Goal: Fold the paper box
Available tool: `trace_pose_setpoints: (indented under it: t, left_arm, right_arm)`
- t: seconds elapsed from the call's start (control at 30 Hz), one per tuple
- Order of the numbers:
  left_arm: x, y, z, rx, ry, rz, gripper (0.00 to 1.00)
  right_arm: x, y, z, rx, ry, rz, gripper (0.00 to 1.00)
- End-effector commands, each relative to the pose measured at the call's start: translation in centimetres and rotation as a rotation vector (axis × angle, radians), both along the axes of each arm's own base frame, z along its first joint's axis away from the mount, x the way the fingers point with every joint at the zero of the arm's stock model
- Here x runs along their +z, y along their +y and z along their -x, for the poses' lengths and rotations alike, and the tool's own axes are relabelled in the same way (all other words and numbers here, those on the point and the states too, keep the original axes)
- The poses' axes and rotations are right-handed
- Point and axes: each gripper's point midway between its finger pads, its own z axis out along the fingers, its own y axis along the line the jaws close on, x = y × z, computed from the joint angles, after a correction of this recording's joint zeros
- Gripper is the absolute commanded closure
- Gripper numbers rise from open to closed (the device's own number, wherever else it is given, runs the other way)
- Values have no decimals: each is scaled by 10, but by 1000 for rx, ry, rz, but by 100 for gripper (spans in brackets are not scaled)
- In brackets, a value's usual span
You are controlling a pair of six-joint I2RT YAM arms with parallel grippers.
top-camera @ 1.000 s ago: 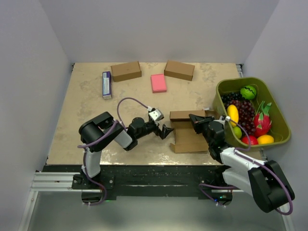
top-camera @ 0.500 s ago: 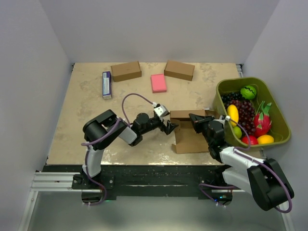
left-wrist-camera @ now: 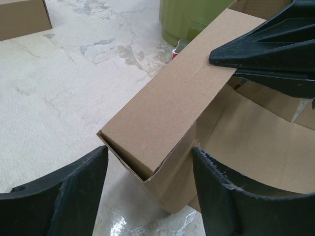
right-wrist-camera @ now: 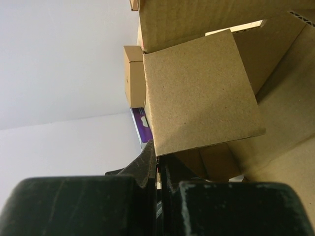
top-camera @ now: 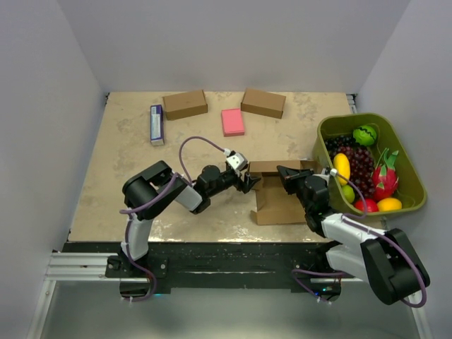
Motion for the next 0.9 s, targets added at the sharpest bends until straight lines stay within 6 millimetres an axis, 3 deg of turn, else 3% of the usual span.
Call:
trace_pose_setpoints:
  t: [0.0,0.33,0.63,0.87]
  left_arm:
    - [15,19,-27,170,-59,-18,31]
    - [9,36,-36,327,-79,-75,38]
    - [8,27,-24,269,-93,-85,43]
    - [-2,34,-15,301,-73,-125,35]
  right_arm:
    - [-60,-8,23,5,215,70,100]
    - [-58,-7,23,8,211,66,100]
    - [-58,-7,23,7,212,64,100]
    - [-56,-8,23,1,208,59,100]
